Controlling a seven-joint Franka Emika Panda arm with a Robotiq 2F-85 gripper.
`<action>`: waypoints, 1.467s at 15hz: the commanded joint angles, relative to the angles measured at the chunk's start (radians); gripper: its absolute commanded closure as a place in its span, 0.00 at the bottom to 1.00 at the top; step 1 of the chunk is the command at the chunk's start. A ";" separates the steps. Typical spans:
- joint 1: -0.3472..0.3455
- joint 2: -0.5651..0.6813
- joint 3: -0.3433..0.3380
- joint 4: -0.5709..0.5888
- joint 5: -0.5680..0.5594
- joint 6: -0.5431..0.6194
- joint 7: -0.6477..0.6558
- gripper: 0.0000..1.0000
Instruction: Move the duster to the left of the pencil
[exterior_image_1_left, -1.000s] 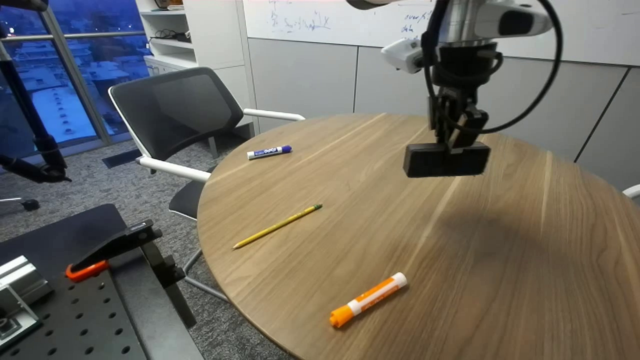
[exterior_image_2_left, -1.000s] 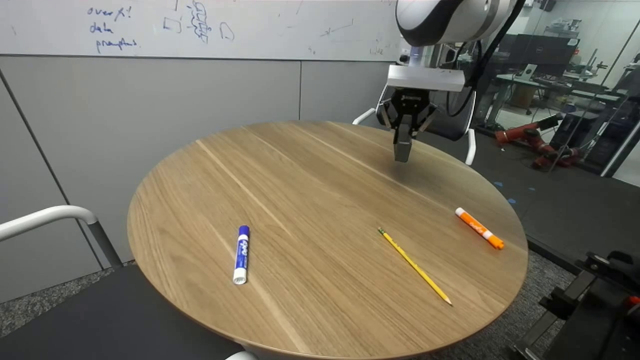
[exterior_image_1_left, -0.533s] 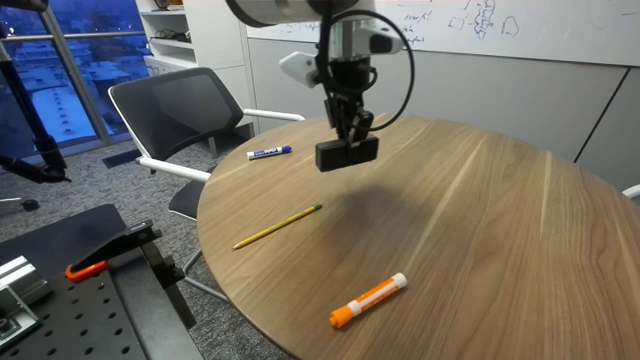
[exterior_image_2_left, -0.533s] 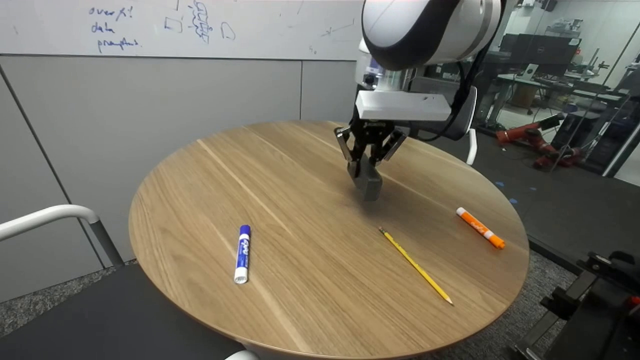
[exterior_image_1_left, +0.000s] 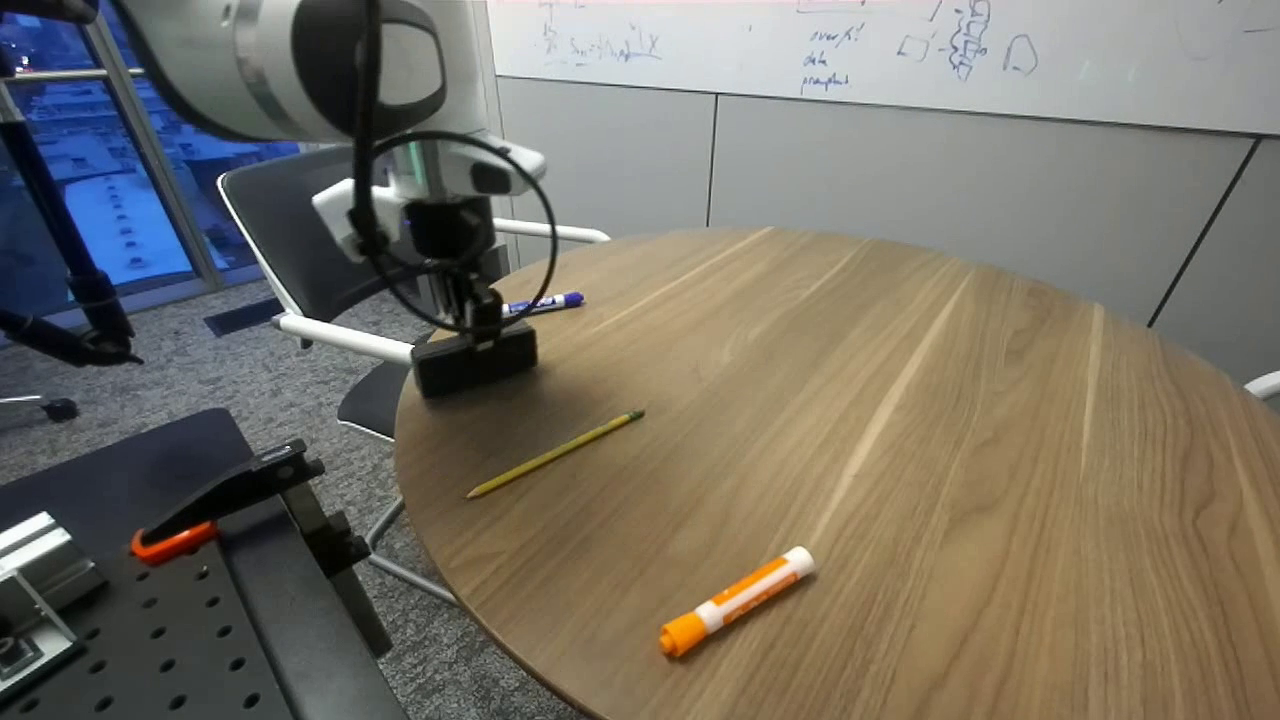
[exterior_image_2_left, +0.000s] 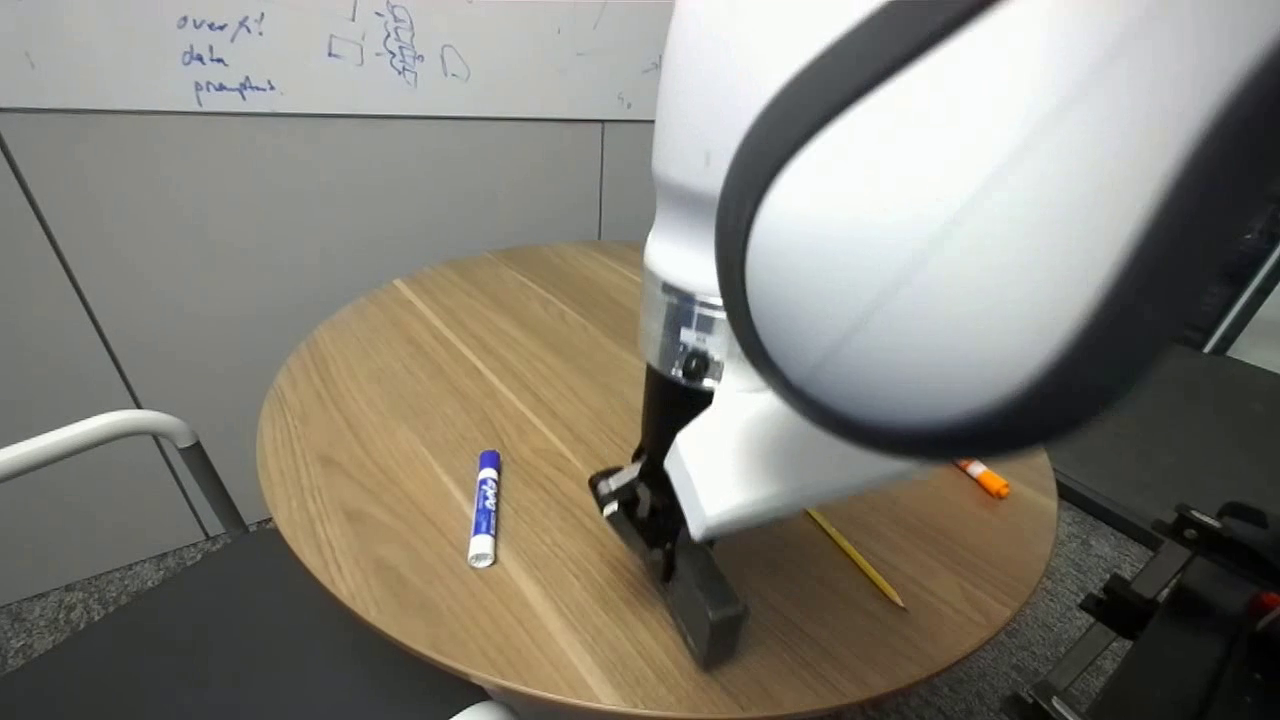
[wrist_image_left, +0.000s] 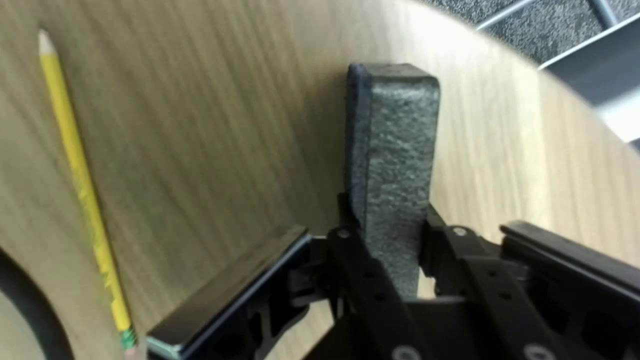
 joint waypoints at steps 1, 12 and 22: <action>0.145 -0.030 -0.057 -0.114 -0.043 0.111 0.123 0.93; 0.225 -0.027 -0.220 -0.065 -0.076 0.084 0.202 0.93; 0.136 -0.167 -0.182 -0.139 -0.079 -0.033 0.130 0.00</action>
